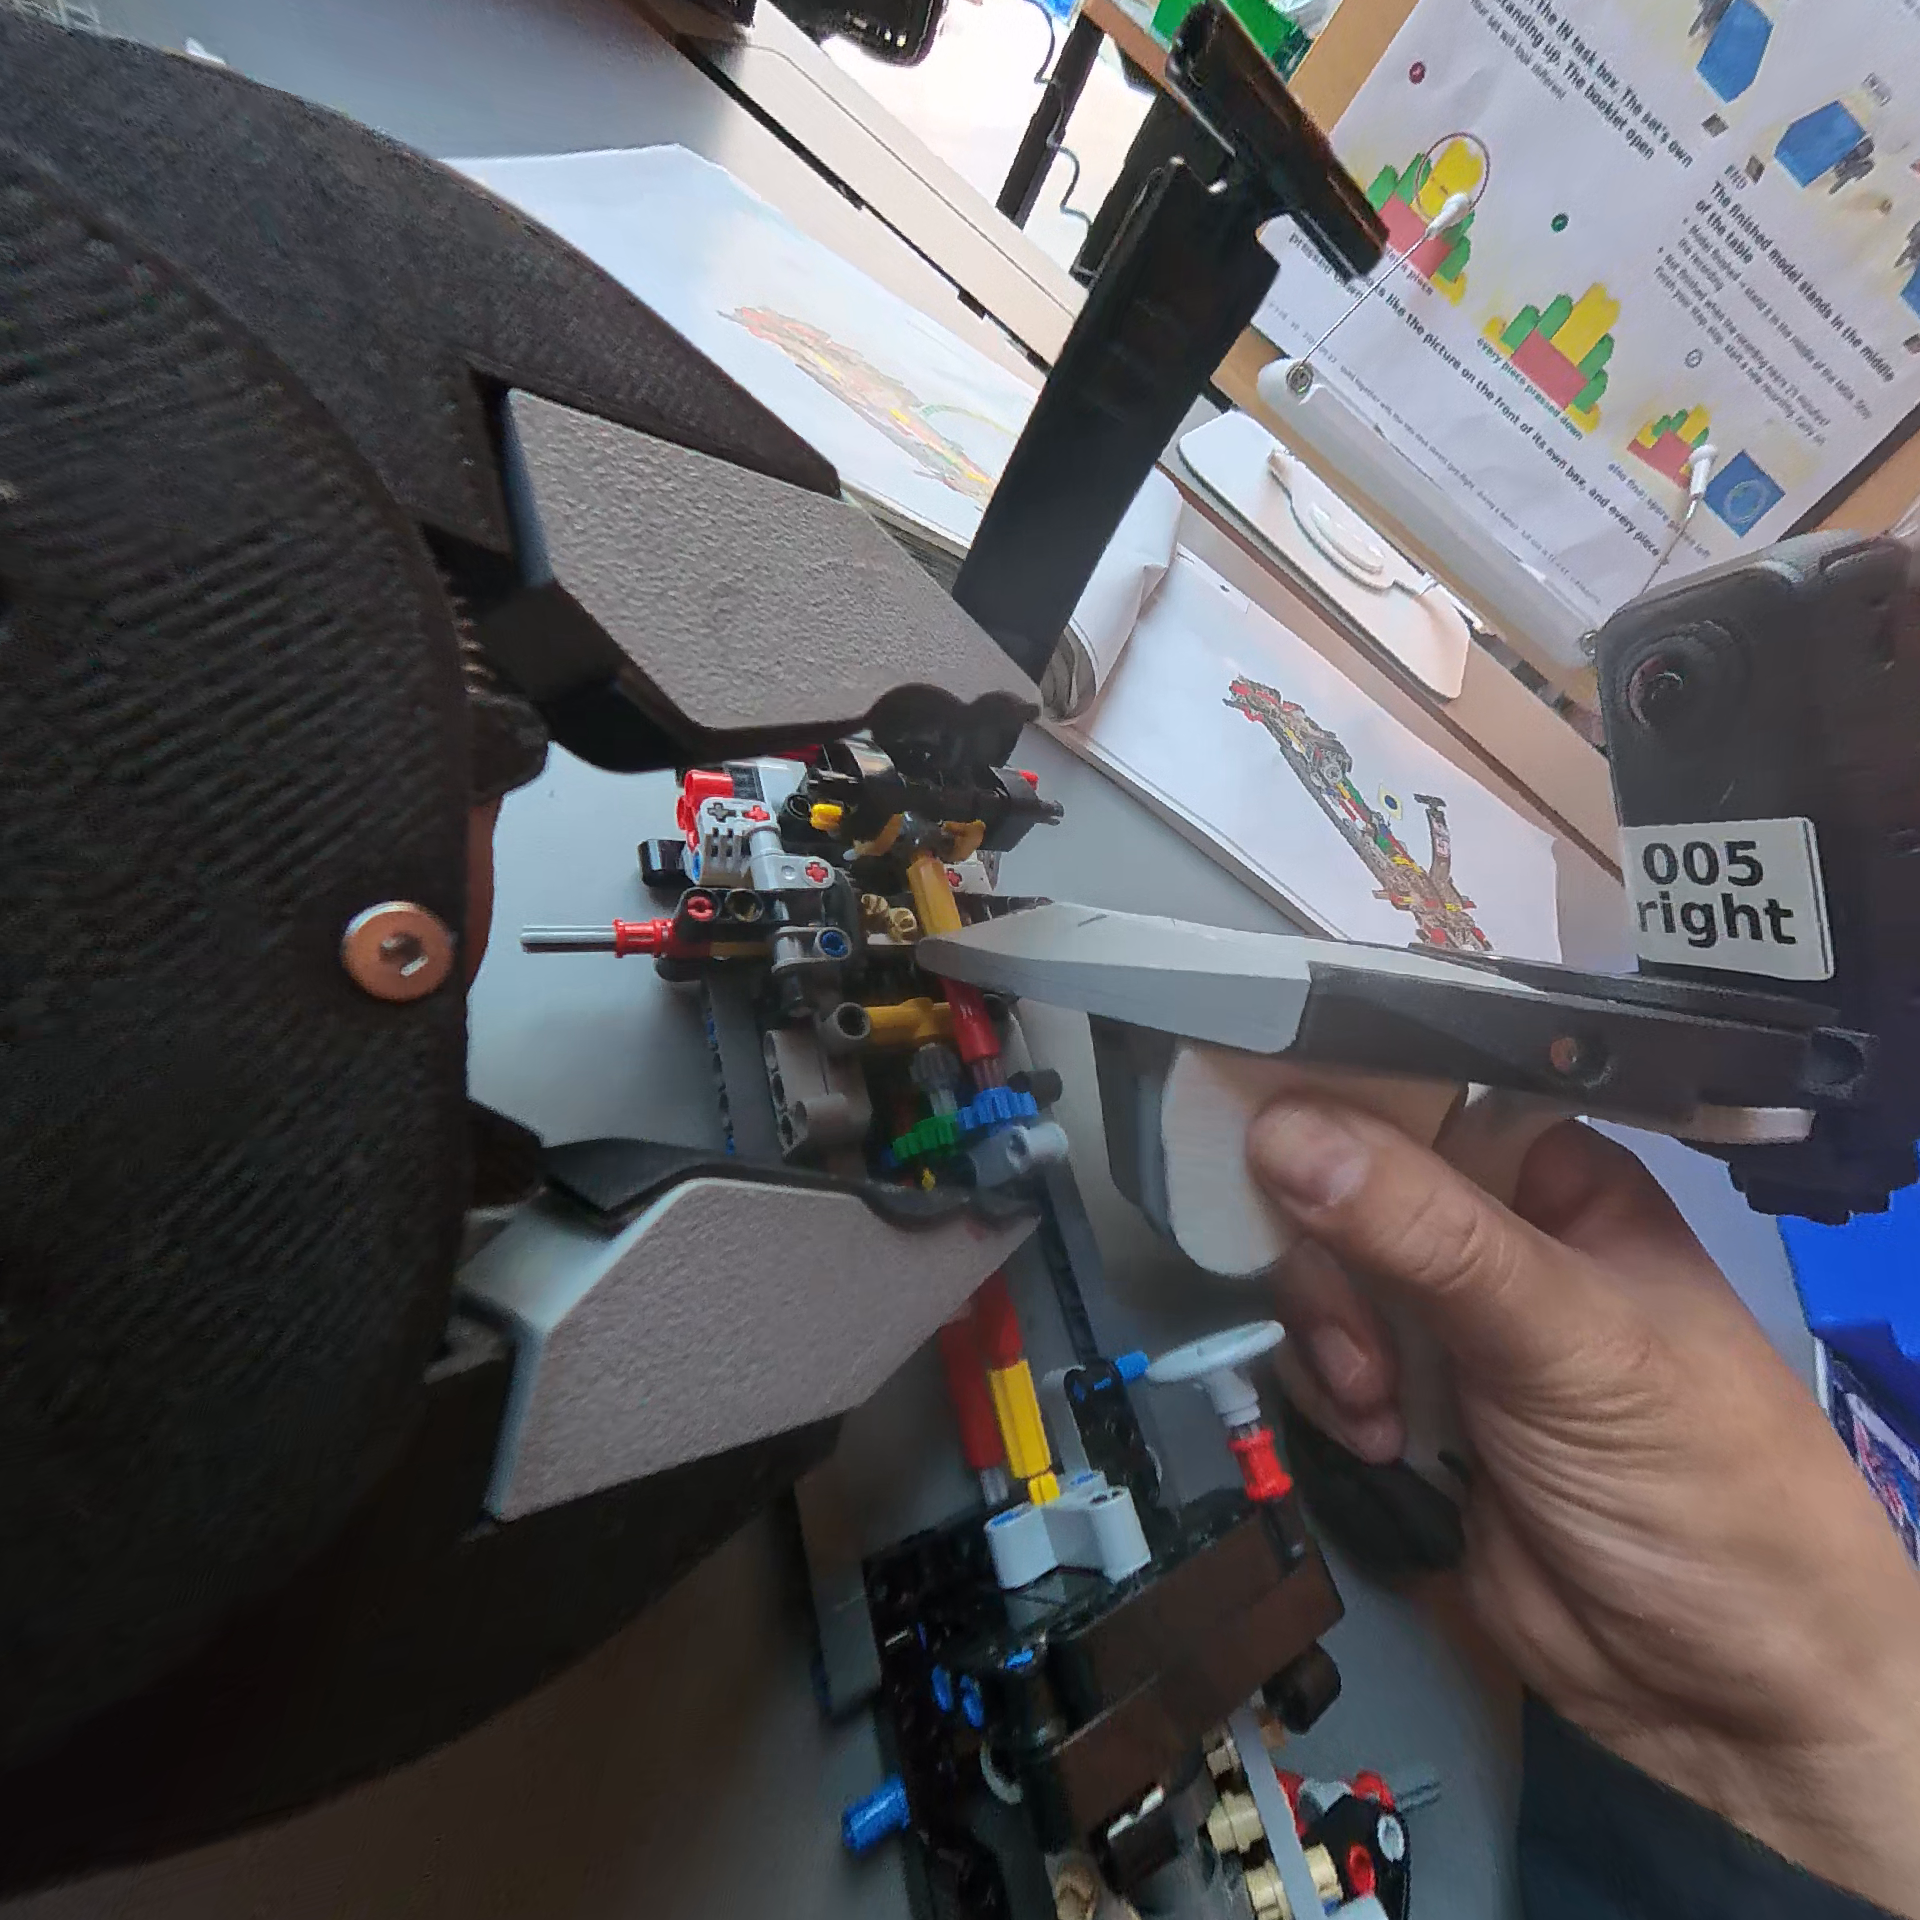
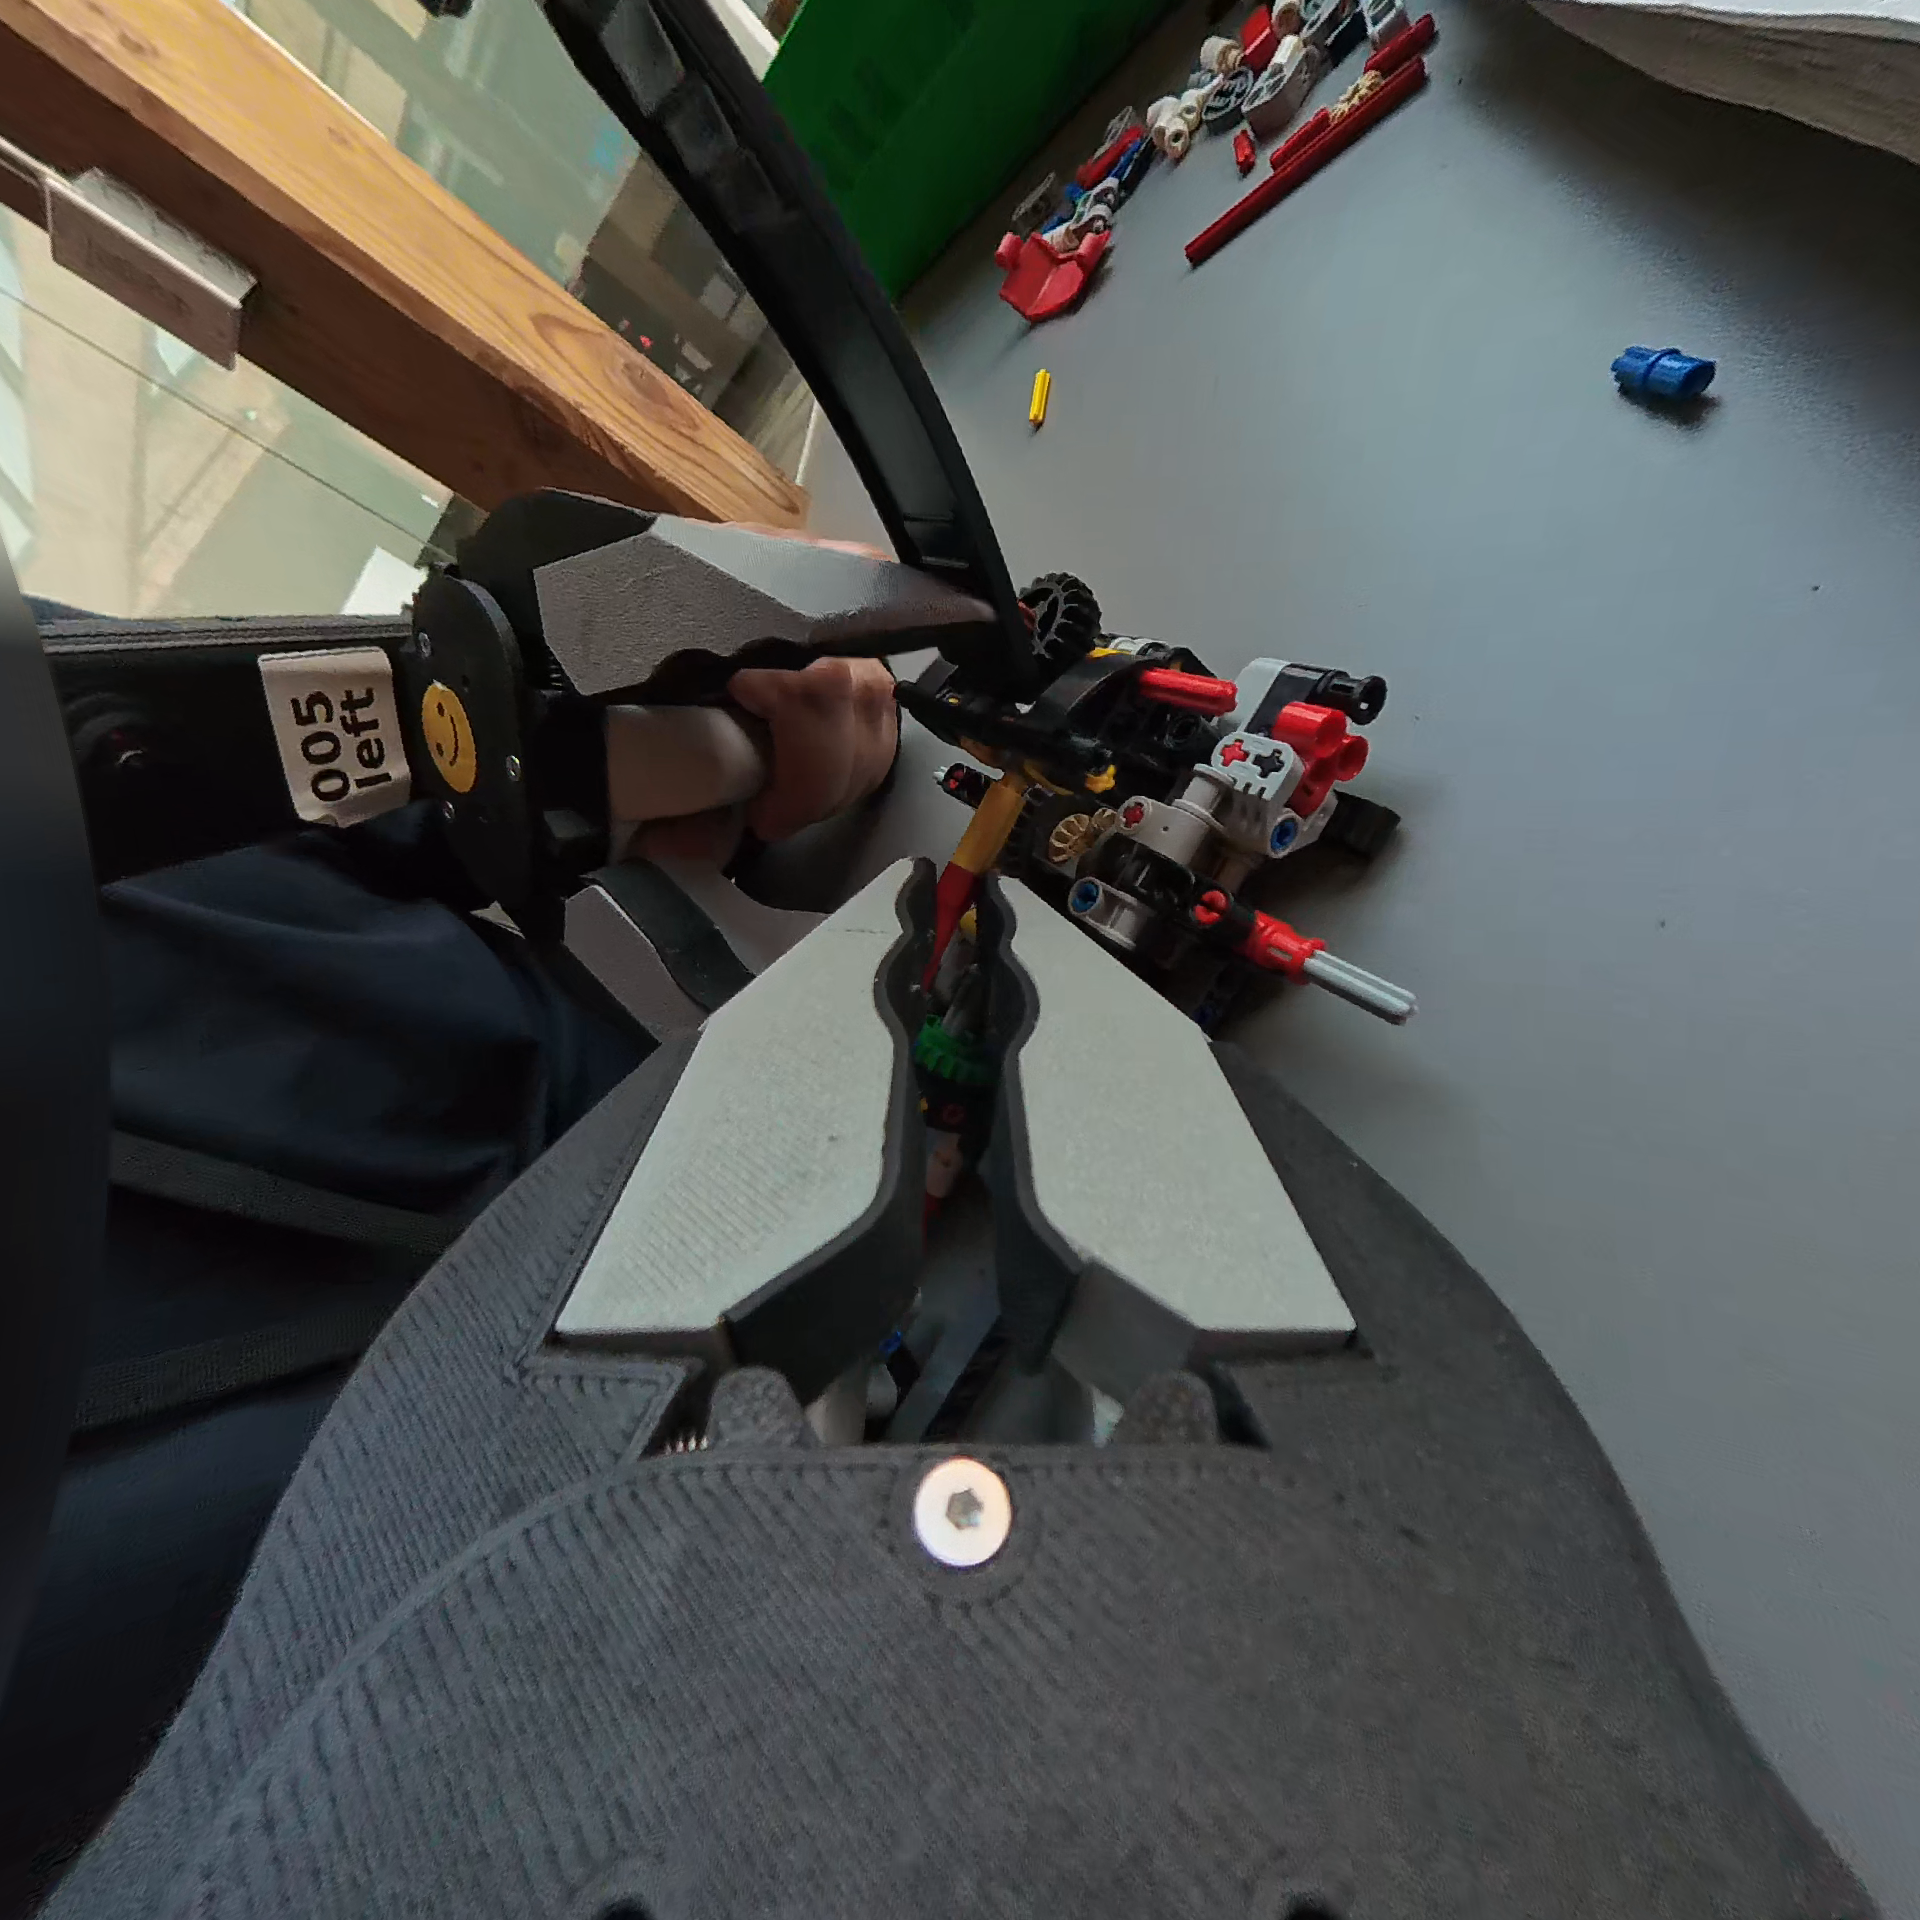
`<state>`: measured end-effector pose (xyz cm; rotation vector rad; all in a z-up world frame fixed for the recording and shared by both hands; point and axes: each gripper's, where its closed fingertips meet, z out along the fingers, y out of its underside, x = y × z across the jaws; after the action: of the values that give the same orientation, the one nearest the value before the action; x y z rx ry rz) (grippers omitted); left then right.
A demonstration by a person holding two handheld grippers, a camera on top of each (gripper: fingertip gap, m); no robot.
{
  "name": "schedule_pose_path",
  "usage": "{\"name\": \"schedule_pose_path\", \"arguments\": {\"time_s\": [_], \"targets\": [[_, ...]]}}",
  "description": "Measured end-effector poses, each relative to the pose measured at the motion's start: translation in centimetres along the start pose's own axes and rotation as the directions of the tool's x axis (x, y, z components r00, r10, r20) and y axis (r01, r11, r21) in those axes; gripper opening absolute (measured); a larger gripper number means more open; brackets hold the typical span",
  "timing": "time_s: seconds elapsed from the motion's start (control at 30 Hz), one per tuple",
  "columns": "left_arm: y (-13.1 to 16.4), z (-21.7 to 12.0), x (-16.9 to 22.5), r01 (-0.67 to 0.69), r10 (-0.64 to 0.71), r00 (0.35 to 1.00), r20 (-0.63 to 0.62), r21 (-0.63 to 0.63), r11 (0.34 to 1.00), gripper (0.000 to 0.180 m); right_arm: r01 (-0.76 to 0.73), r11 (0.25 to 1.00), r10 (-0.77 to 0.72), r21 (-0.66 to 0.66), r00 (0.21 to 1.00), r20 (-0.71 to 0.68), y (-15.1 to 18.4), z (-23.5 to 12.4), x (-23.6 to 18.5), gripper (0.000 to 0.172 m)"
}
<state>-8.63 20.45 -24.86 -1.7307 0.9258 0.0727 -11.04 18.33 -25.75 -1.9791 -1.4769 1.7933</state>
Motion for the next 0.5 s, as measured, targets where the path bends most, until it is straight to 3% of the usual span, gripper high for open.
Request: {"name": "schedule_pose_path", "arguments": {"time_s": [0.33,0.5], "targets": [[-0.09,-0.11,0.21,-0.006,0.006,1.000,-0.007,0.007,1.000,0.087,0.150,0.987,-0.153,-0.057,0.987,-0.046,0.34,-0.04,-0.09,0.007],[0.06,-0.01,-0.06,0.009,-0.009,1.000,-0.002,-0.003,1.000,0.086,0.165,0.980,-0.164,-0.114,0.986,0.014,0.15,0.11,0.00,0.007]]}}
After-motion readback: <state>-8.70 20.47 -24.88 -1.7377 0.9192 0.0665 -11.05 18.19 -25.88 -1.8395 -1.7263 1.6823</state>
